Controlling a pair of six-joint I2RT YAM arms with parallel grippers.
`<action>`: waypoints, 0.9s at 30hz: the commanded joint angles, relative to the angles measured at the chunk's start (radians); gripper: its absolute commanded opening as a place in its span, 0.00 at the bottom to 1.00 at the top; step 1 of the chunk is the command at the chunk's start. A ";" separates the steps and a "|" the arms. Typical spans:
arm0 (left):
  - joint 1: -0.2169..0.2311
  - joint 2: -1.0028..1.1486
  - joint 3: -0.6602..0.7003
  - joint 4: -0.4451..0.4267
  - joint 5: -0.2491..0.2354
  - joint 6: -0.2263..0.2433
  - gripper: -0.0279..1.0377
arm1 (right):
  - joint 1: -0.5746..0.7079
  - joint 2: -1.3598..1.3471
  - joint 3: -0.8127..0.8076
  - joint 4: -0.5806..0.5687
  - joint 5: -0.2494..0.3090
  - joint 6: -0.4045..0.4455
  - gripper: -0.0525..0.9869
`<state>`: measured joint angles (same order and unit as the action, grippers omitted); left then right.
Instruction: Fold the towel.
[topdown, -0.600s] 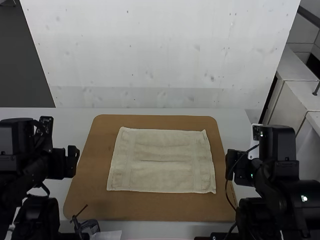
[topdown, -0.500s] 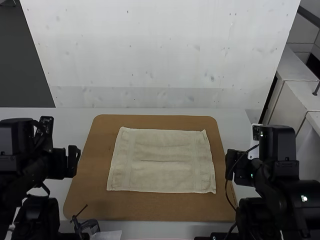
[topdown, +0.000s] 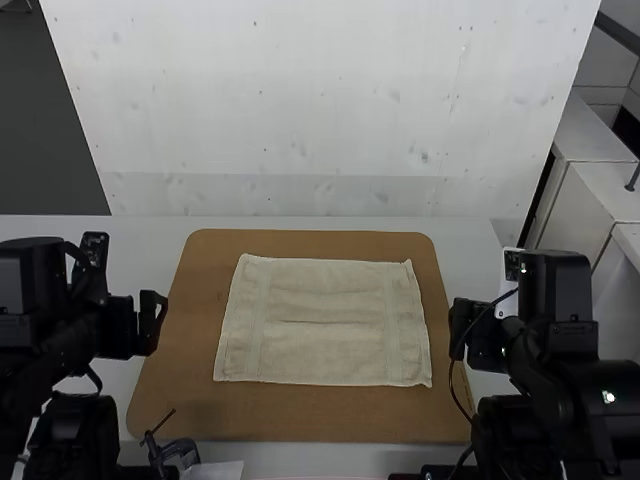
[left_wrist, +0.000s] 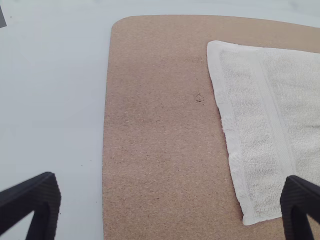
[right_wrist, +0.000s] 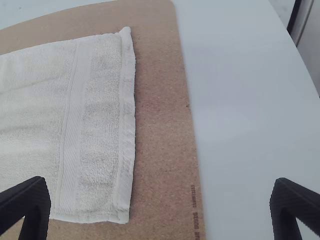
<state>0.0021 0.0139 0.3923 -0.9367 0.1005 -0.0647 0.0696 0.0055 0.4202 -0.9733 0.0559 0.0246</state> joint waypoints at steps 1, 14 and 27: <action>0.009 -0.012 0.040 0.015 -0.028 -0.014 0.95 | -0.008 -0.024 0.025 0.010 -0.008 0.014 0.97; 0.001 -0.006 0.039 0.010 -0.051 0.031 0.96 | -0.010 -0.022 0.026 0.010 -0.007 0.018 0.97; -0.034 0.511 0.223 0.197 0.034 0.002 0.90 | 0.024 0.528 0.169 0.209 -0.014 0.038 0.97</action>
<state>-0.0154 0.3473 0.5652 -0.7872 0.1261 -0.0502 0.0875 0.4091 0.5468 -0.8047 0.0490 0.0467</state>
